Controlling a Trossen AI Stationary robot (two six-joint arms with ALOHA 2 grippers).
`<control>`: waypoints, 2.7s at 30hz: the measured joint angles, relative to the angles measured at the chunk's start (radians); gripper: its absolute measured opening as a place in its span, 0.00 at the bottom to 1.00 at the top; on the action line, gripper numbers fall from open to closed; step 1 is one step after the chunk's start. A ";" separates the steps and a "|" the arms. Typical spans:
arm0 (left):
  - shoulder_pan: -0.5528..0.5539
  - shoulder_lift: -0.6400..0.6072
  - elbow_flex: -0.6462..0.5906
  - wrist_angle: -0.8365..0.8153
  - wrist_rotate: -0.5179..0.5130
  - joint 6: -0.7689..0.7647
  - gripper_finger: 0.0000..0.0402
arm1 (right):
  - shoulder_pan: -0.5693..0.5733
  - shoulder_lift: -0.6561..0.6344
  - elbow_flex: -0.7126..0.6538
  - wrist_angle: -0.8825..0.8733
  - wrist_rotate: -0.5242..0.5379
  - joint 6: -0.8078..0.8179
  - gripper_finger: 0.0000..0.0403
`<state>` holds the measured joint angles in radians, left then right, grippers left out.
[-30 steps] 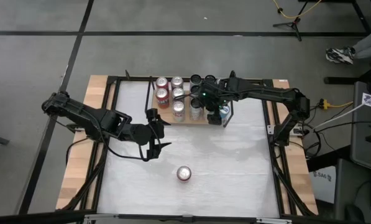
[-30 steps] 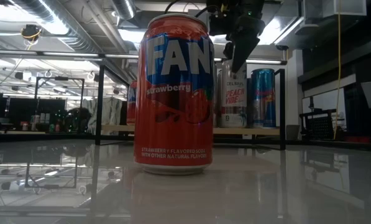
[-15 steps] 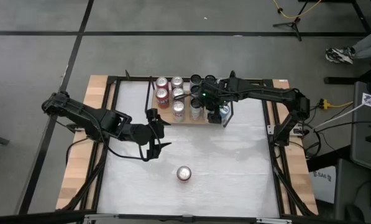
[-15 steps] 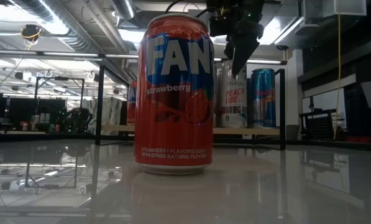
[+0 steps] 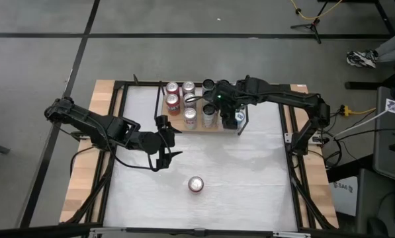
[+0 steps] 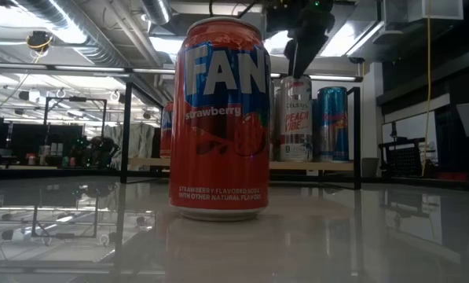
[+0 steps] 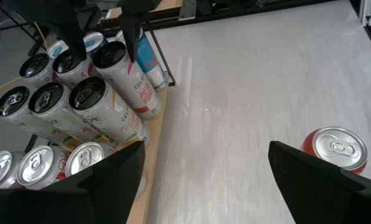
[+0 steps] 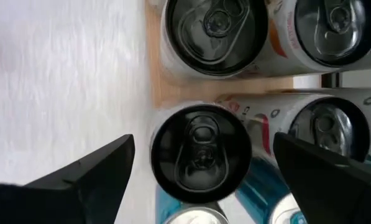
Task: Place canned beverage on shelf
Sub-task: Put the red soda can onto the shelf aligned with the other red soda cans
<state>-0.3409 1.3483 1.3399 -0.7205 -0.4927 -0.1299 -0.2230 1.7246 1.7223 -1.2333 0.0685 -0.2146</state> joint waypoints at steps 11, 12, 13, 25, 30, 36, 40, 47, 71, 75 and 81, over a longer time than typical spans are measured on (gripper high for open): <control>0.000 0.000 0.000 0.025 0.000 0.000 0.83 | 0.000 0.001 0.130 -0.125 0.000 0.055 0.94; 0.000 0.000 0.000 0.036 0.001 0.001 0.83 | 0.000 0.001 0.144 -0.139 -0.001 0.061 0.94; 0.000 0.000 0.000 0.049 0.004 0.001 0.83 | 0.000 0.001 0.155 -0.153 -0.008 0.070 0.94; 0.000 0.000 0.000 0.182 0.047 -0.053 0.83 | 0.062 -0.001 0.217 -0.217 -0.138 0.144 0.94; -0.010 0.002 0.000 0.244 0.058 -0.163 0.83 | 0.166 -0.003 0.217 -0.216 -0.136 0.159 0.94; -0.046 0.073 0.000 0.390 0.049 -0.210 0.83 | 0.268 -0.003 0.217 -0.215 -0.096 0.160 0.94; -0.090 0.147 0.000 0.407 0.001 -0.266 0.83 | 0.316 -0.003 0.217 -0.216 -0.095 0.161 0.94; -0.163 0.253 0.000 0.407 -0.096 -0.431 0.83 | 0.378 -0.003 0.216 -0.215 -0.095 0.166 0.94; -0.225 0.464 0.000 0.399 -0.156 -0.680 0.83 | 0.413 -0.003 0.215 -0.121 -0.094 0.260 0.94; -0.238 0.465 0.000 0.392 -0.194 -0.680 0.83 | 0.413 -0.003 0.215 -0.122 -0.095 0.260 0.94; -0.266 0.465 0.000 0.387 -0.265 -0.676 0.83 | 0.413 -0.003 0.215 -0.122 -0.095 0.259 0.94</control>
<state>-0.6065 1.8133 1.3403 -0.3336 -0.7576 -0.8062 0.1898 1.7214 1.9377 -1.3548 -0.0261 0.0448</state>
